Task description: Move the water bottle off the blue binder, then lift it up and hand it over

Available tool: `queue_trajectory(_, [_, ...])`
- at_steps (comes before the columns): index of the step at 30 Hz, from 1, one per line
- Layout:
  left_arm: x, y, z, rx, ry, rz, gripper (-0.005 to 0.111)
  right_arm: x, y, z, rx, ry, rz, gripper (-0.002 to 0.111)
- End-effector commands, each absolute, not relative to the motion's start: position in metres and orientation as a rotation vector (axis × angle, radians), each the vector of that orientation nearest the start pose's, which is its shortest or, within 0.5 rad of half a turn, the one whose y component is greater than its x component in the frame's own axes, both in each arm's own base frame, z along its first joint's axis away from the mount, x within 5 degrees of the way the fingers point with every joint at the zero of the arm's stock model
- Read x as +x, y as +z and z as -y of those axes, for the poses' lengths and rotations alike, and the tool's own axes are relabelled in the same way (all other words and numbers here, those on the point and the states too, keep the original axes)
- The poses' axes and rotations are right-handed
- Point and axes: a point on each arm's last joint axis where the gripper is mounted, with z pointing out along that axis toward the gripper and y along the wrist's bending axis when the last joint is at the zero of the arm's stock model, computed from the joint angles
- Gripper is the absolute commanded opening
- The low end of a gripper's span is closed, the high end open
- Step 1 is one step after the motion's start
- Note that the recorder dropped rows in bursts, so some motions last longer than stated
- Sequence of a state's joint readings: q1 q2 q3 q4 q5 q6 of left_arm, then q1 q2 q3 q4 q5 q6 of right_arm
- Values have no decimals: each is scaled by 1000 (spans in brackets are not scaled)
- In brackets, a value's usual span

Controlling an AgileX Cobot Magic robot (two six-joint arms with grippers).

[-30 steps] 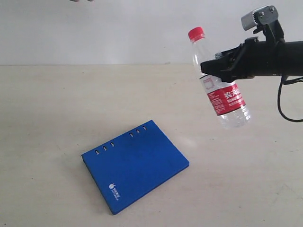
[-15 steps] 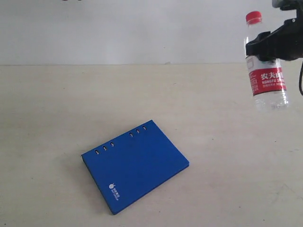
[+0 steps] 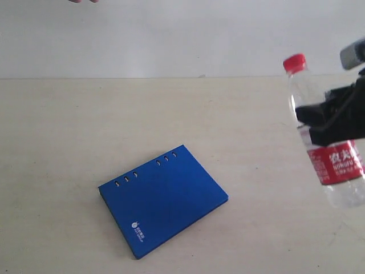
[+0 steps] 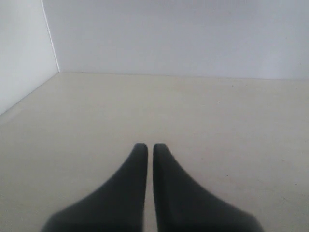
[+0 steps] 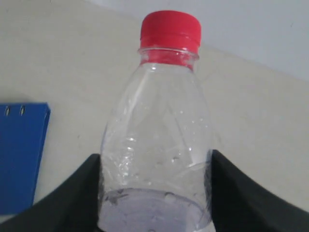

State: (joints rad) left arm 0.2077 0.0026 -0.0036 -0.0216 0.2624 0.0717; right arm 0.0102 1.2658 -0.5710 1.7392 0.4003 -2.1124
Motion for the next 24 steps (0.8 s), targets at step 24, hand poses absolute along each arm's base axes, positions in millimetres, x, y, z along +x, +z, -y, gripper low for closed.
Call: queue_trajectory(24, [54, 190, -11, -122, 184, -1737, 4, 248, 213, -33, -592, 177, -2081, 0])
